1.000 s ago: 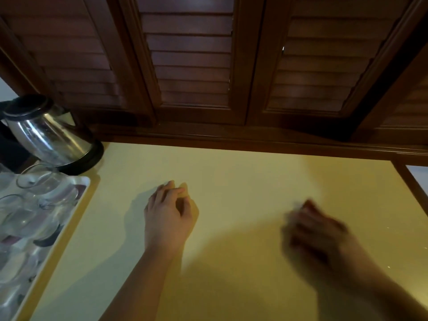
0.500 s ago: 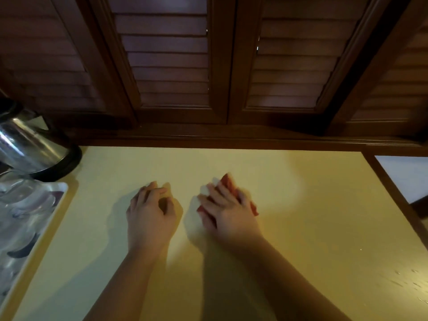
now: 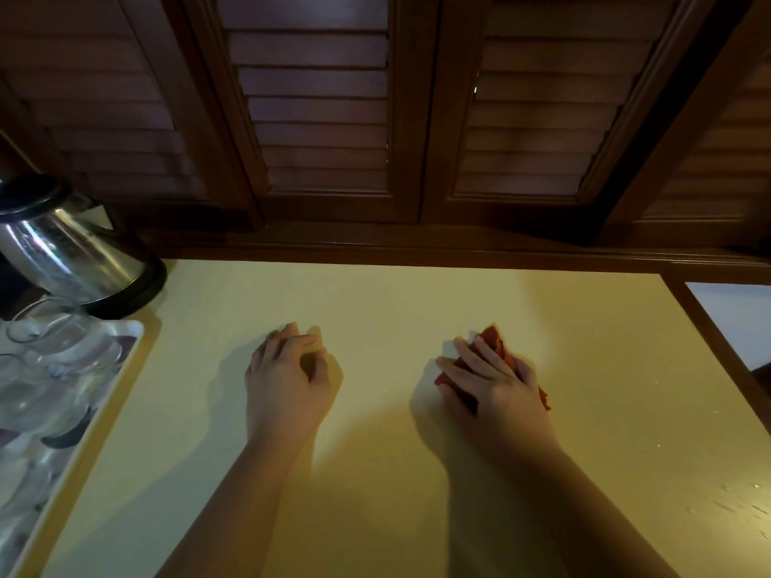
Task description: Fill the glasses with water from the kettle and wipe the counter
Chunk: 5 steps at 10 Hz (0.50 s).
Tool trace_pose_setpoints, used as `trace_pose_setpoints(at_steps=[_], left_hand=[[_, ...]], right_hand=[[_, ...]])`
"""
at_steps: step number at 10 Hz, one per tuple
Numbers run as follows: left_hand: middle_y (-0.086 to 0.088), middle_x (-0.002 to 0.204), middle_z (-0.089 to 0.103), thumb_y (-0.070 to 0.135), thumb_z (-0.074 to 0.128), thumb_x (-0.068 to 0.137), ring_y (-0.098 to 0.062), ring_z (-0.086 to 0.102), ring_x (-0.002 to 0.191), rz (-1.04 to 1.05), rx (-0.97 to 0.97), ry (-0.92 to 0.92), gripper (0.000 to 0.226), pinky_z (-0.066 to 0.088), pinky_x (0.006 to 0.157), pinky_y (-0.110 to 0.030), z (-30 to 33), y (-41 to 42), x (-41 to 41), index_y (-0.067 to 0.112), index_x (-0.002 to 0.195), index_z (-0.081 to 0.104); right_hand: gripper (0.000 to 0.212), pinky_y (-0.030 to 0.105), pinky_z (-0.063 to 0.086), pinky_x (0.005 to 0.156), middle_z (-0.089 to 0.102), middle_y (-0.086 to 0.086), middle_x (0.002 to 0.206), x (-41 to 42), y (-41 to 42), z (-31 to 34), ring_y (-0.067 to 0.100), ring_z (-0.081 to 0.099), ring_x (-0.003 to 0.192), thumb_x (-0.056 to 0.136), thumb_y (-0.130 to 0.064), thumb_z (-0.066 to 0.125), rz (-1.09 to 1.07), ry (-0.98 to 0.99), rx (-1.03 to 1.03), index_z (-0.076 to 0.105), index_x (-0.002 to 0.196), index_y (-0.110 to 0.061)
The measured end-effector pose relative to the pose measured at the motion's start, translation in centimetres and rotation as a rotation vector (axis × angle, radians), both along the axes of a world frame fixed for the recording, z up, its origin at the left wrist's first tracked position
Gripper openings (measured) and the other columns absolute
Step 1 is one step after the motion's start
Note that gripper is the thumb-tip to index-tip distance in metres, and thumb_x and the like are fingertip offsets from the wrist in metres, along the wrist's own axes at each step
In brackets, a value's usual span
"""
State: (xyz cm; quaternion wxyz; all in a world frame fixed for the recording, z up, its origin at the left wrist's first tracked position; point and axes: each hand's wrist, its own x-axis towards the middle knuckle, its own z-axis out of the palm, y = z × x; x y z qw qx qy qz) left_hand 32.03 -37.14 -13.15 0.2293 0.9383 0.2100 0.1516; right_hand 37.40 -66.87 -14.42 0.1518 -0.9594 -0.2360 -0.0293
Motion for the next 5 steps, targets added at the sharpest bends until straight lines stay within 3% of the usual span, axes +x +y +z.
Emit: trace_pose_setpoints(at_steps=[2, 3, 4, 5], left_hand=[[0.0, 0.124, 0.077, 0.017, 0.076, 0.091, -0.025, 0.064, 0.118, -0.061, -0.023, -0.138, 0.014, 0.054, 0.097, -0.038, 0.0, -0.5, -0.9, 0.019, 0.103, 0.081], [-0.001, 0.12, 0.078, 0.018, 0.073, 0.092, -0.027, 0.064, 0.114, -0.042, -0.005, -0.148, 0.012, 0.054, 0.093, -0.038, 0.0, -0.7, -1.1, 0.018, 0.101, 0.082], [-0.001, 0.102, 0.079, 0.024, 0.065, 0.091, -0.029, 0.066, 0.101, -0.036, -0.01, -0.179, 0.018, 0.052, 0.083, -0.034, 0.4, -0.8, -1.1, 0.015, 0.097, 0.081], [0.002, 0.097, 0.078, 0.026, 0.065, 0.09, -0.026, 0.066, 0.096, -0.054, -0.025, -0.228, 0.02, 0.05, 0.081, -0.03, 0.2, -1.2, -3.5, 0.015, 0.097, 0.08]], right_hand=[[0.048, 0.039, -0.008, 0.134, 0.036, -0.009, 0.172, 0.1, -0.8, -0.3, 0.013, 0.014, 0.166, 0.113, -0.054, 0.045, 0.03, -0.031, 0.018, 0.055, 0.156, -0.036], [0.043, 0.036, 0.0, 0.132, 0.061, -0.002, 0.155, -0.3, -0.7, -0.2, 0.024, 0.043, 0.156, 0.109, -0.047, 0.045, 0.044, -0.147, 0.059, 0.073, 0.136, -0.029], [0.038, 0.025, 0.002, 0.132, 0.07, -0.002, 0.143, 0.1, -1.2, -0.2, 0.015, 0.048, 0.151, 0.107, -0.041, 0.05, 0.084, -0.202, 0.168, 0.08, 0.126, -0.026], [0.029, 0.029, 0.016, 0.132, 0.066, -0.01, 0.14, -1.4, -3.0, -0.9, -0.009, 0.025, 0.157, 0.102, -0.031, 0.063, 0.169, -0.23, 0.276, 0.082, 0.122, -0.021]])
